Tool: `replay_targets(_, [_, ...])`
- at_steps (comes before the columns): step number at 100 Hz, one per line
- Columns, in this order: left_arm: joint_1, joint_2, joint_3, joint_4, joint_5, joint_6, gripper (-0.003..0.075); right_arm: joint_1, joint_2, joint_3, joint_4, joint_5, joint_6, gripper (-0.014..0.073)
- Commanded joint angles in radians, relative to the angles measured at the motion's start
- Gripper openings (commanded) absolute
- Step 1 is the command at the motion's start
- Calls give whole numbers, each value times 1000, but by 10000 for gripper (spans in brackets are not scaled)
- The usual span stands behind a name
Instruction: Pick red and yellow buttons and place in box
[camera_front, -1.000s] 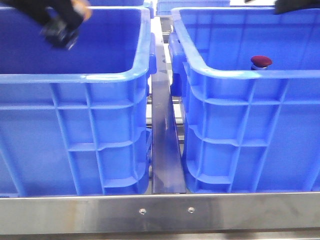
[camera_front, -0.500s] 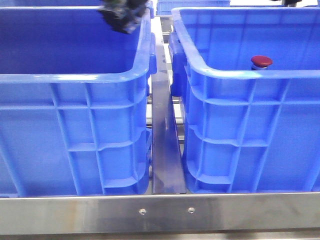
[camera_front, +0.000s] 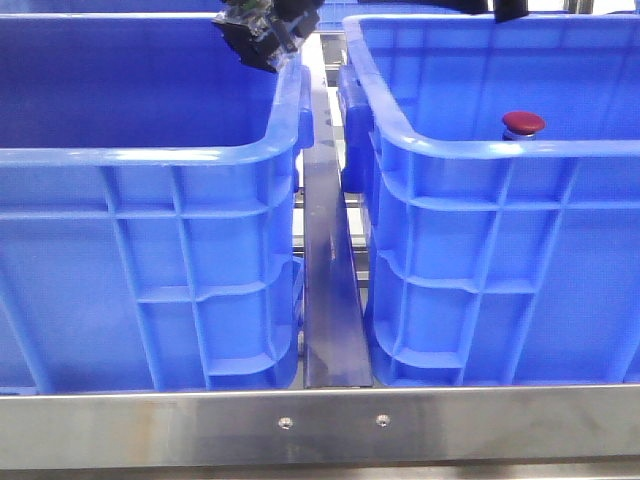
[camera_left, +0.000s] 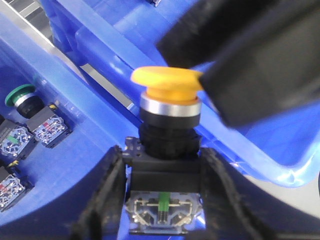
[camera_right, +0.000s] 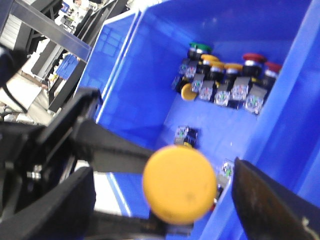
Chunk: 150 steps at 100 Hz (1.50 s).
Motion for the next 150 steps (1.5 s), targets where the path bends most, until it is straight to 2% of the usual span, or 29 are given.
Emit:
replay_targets(1, [-6,-39,-33,-16,-56,1,138,0,-22,-40,66,14,-2,580])
replay_targets(41, [-6,-39,-33,-16,-56,1,138,0,20,-40,66,83,0,568])
replay_targets(46, [-6,-39,-33,-16,-56,1,138,0,20,-40,66,83,0,528])
replay_targets(63, [-6,-39,-33,-16,-56,1,139,0,20,-40,66,81,0,292])
replay_targets(72, [-6,-39,-33,-16,-55,1,147,0,20,-40,66,81,0,276])
replay_targets(79, [-6,-39,-33,-16,-51,1,214,0,20,-40,66,80,0,276])
replay_targets(96, [-4,-39,-35,-14,-35,1,534,-9,18,-42,66,62,-10,276])
replay_targets(103, [2,-45,-40,-8,-12,1,599,-39,15,-58,62,51,-45,276])
replay_targets(122, [7,-71,-48,-6,3,1,601,-168,-11,-112,-5,24,-93,276])
replay_targets(137, [7,-82,-48,-6,3,1,601,-275,-57,-118,-137,-117,-159,276])
replay_targets(150, [7,-82,-48,-6,3,1,601,-307,-74,-116,-297,-267,-168,278])
